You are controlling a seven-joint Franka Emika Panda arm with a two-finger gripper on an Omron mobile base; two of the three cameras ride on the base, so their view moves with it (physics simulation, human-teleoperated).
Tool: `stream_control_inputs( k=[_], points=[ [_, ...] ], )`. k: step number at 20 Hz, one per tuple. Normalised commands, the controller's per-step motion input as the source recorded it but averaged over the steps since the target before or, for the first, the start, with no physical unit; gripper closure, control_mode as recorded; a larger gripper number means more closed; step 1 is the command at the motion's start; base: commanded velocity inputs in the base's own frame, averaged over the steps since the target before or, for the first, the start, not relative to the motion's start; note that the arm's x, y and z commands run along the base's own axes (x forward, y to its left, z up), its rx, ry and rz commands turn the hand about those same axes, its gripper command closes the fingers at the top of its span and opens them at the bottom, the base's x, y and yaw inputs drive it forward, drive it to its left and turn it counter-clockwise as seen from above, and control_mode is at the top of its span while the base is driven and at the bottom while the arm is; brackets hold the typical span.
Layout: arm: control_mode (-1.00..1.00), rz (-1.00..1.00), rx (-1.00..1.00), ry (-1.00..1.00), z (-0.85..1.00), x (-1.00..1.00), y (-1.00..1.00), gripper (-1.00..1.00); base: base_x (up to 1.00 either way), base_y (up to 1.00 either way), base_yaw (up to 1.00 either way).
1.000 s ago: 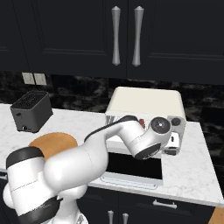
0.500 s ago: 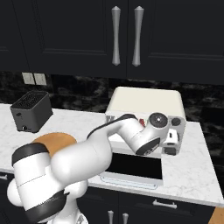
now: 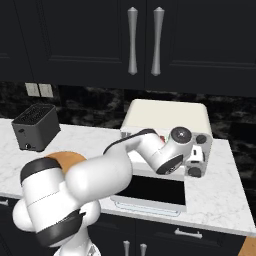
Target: Pick up the kebab skewer and baguette bread, and place them inside the toaster oven. Close the toaster oven door and start by setting the timer.
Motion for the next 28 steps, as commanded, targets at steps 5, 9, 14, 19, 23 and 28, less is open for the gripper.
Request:
stream_control_inputs(
  k=[5,9,14,19,23,28],
  points=[
    [-1.0,-0.01,0.0,0.0,-0.01,0.2,0.0,-1.0,0.0,0.0,0.0],
    [-1.0,-0.02,0.0,0.0,0.0,0.28,0.0,-1.0,0.0,0.0,0.0],
    [-1.0,-0.02,0.0,0.0,0.0,0.22,0.0,-1.0,0.0,0.0,0.0],
    [-1.0,-0.02,0.0,-0.02,0.0,0.09,0.0,-1.0,0.0,0.0,0.0],
    [-1.0,-0.01,0.03,-0.05,0.08,-0.44,-0.1,-1.0,0.0,0.0,0.0],
    [-1.0,-0.01,0.07,-0.01,0.05,-0.93,-0.14,-1.0,0.0,0.0,0.0]
  ],
)
